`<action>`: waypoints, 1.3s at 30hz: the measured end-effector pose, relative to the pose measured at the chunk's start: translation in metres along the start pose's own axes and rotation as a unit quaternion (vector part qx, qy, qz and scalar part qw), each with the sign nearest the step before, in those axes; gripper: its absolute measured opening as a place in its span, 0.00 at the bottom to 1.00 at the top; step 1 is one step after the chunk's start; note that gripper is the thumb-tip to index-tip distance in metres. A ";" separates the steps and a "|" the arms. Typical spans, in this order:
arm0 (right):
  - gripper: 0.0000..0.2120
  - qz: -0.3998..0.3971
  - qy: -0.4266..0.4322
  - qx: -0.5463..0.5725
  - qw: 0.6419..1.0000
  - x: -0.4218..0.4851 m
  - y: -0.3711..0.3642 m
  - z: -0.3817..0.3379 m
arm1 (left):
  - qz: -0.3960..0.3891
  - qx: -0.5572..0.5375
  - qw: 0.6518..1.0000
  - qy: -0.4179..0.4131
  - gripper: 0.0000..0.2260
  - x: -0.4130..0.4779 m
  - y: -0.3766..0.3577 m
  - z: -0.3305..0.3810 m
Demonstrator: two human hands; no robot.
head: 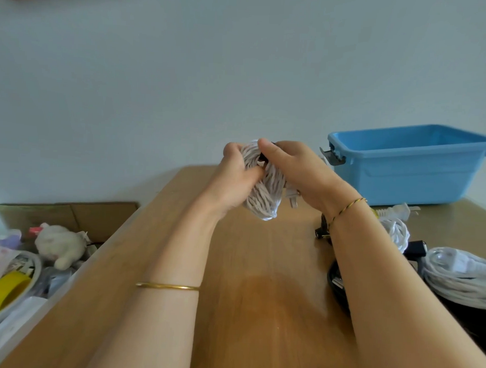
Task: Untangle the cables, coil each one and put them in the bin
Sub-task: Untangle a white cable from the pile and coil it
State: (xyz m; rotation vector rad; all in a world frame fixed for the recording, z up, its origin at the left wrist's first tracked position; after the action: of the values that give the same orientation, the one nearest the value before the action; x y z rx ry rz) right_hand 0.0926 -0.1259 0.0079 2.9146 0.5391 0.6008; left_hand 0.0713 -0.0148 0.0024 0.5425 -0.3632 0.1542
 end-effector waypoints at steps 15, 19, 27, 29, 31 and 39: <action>0.08 0.006 0.041 -0.029 0.999 -0.008 0.004 -0.016 | -0.026 -0.190 0.981 0.033 0.20 -0.015 0.009 0.012; 0.17 0.040 0.038 -0.108 0.993 -0.009 0.019 -0.032 | -0.061 -0.187 0.980 0.015 0.27 -0.012 0.004 0.031; 0.16 0.076 0.005 -0.265 0.961 -0.015 0.072 -0.079 | -0.084 -0.037 0.996 -0.017 0.21 0.008 -0.012 0.090; 0.12 0.072 -0.016 -0.319 0.945 -0.014 0.087 -0.082 | -0.093 0.008 0.995 -0.041 0.19 0.015 -0.026 0.101; 0.09 0.067 -0.032 -0.370 0.926 -0.012 0.103 -0.084 | -0.102 0.034 0.993 -0.057 0.17 0.023 -0.040 0.109; 0.04 0.079 -0.065 -0.359 0.928 -0.002 0.163 -0.073 | -0.125 0.000 0.991 -0.046 0.18 0.065 -0.088 0.122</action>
State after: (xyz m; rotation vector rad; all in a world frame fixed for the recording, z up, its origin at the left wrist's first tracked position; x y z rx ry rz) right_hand 0.1138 -0.2748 0.1041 2.2773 0.0354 0.4827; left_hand 0.1167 -0.1508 0.0818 0.5916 -0.3811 -0.1121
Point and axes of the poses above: each hand's wrist, its own x-axis towards the middle knuckle, its own y-axis out of the back of the hand, z = x × y, the point moved 5 cm from there along x, towards the middle knuckle, and after that the axes turned 7 degrees about x, right-handed, at the moved point
